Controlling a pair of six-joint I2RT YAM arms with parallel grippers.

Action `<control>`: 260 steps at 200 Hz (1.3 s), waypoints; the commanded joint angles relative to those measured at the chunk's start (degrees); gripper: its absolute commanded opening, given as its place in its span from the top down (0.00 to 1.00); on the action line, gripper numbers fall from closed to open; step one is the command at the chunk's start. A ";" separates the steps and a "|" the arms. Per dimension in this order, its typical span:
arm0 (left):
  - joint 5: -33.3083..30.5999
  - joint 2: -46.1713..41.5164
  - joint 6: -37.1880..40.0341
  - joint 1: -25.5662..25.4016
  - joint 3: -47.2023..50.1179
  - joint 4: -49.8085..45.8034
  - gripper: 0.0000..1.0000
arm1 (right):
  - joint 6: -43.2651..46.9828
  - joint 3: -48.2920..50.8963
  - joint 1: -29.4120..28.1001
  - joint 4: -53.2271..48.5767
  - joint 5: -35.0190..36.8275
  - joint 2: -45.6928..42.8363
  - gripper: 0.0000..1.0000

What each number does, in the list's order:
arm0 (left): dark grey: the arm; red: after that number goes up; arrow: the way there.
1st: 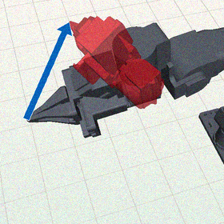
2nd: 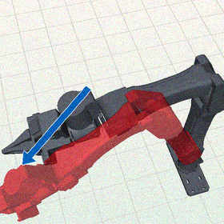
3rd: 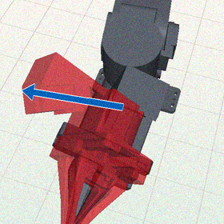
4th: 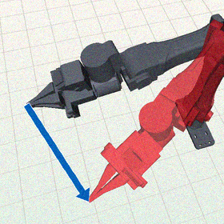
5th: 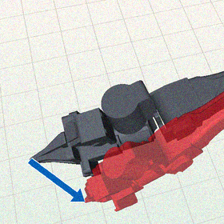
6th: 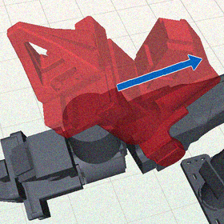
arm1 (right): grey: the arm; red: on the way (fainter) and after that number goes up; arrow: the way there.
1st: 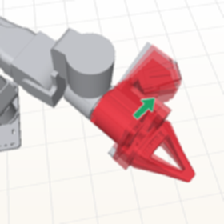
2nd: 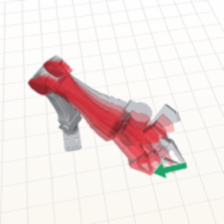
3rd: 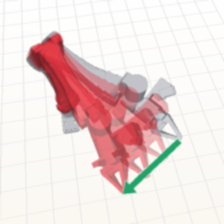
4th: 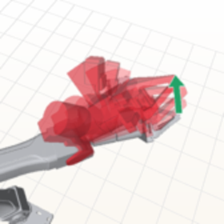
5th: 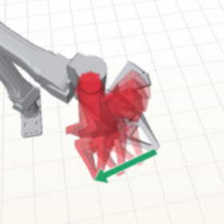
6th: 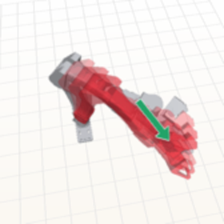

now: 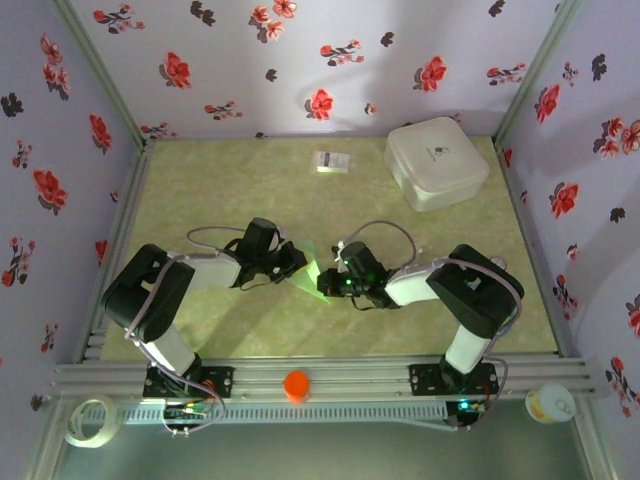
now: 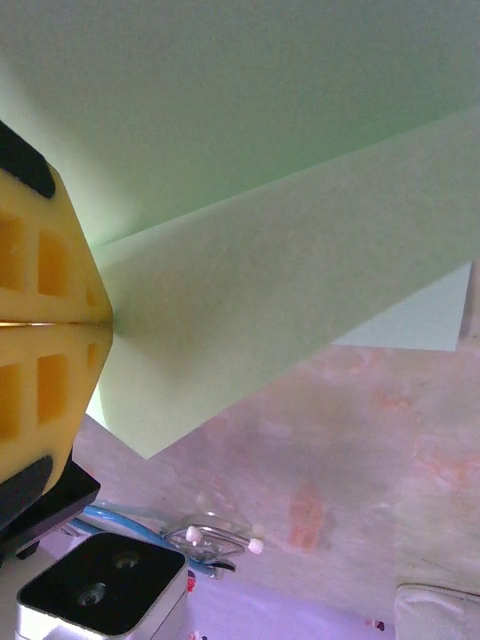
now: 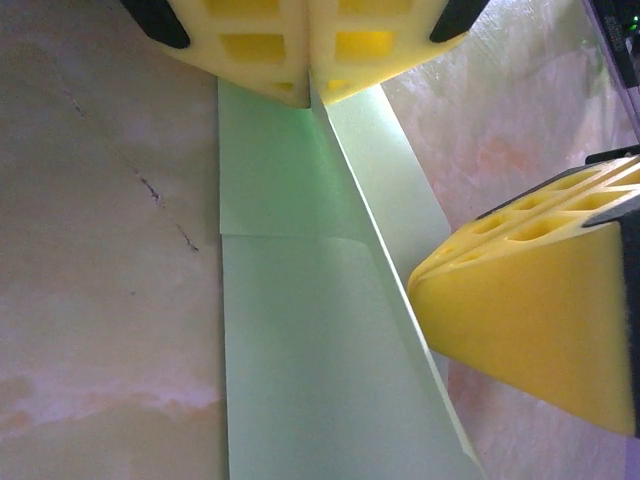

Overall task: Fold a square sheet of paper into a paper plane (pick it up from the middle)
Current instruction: Fourth fold the wing at the center of the table.

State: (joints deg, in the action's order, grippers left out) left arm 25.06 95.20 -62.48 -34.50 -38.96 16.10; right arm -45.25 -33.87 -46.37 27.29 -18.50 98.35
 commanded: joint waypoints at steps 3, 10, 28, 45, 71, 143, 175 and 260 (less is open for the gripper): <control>-0.41 -0.03 0.04 -0.30 -1.23 1.41 0.92 | -0.05 -1.04 0.19 -3.86 -1.71 2.11 0.95; -0.37 0.22 0.02 -0.29 -1.37 1.38 0.92 | -0.01 -1.19 0.14 -3.92 -1.70 2.11 0.95; -0.39 1.10 -0.08 -0.30 -1.50 1.89 0.91 | -0.01 -1.27 0.25 -4.17 -1.88 2.16 0.95; -0.55 1.77 -0.15 -0.30 -1.65 1.86 0.91 | -0.01 -1.31 0.24 -4.26 -2.15 2.41 0.95; -1.44 2.48 -0.21 -0.30 -1.80 1.44 0.90 | 0.17 -1.89 0.23 -4.80 -2.85 3.01 0.95; -2.89 3.59 0.64 -0.22 -2.86 -1.92 0.91 | 0.61 -2.46 0.49 -6.62 -3.16 3.39 0.95; -3.40 4.20 1.04 -0.21 -3.01 -3.40 0.92 | 0.75 -2.70 0.66 -7.16 -3.24 3.35 0.94; -4.14 4.39 1.52 -0.22 -2.79 -4.81 0.93 | -0.31 -2.34 1.54 -6.46 -4.42 2.51 0.88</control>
State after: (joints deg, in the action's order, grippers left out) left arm 22.52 98.96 -62.41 -34.50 -41.21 14.09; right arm -45.10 -36.38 -45.17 23.83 -22.31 99.48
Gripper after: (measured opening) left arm 0.075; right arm 0.102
